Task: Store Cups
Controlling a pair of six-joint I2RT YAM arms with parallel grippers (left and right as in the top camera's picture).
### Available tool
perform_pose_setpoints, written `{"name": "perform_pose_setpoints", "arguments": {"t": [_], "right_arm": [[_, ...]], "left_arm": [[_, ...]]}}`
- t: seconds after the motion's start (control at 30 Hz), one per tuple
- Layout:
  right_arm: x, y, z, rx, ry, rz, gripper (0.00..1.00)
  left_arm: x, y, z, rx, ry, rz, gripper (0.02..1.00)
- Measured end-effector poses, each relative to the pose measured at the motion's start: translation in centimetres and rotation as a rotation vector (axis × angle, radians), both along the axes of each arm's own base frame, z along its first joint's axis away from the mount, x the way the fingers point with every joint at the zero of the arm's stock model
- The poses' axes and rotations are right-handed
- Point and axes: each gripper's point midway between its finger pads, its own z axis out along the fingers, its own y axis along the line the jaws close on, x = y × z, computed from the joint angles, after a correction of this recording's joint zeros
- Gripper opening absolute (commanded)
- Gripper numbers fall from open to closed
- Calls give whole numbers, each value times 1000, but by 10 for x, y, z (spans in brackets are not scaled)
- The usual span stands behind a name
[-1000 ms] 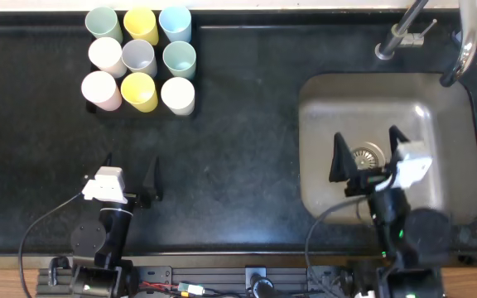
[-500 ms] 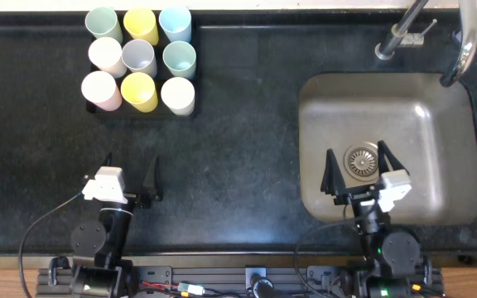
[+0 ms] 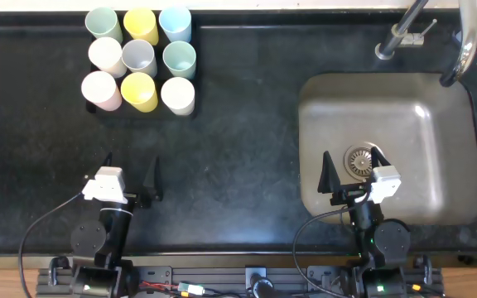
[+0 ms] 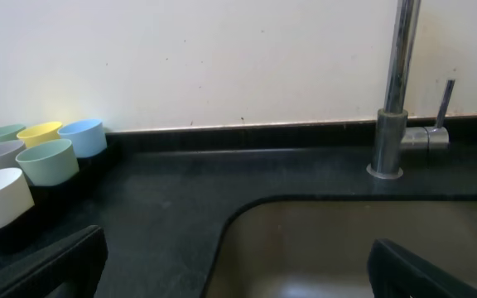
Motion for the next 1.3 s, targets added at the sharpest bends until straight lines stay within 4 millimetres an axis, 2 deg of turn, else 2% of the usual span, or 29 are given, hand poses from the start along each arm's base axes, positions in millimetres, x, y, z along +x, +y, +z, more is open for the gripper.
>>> {"name": "perform_pose_setpoints", "arguments": {"t": [1.3], "right_arm": [[0,-1,0,0,0,-3,998]], "left_arm": [[0,0,0,0,0,0,1000]]}}
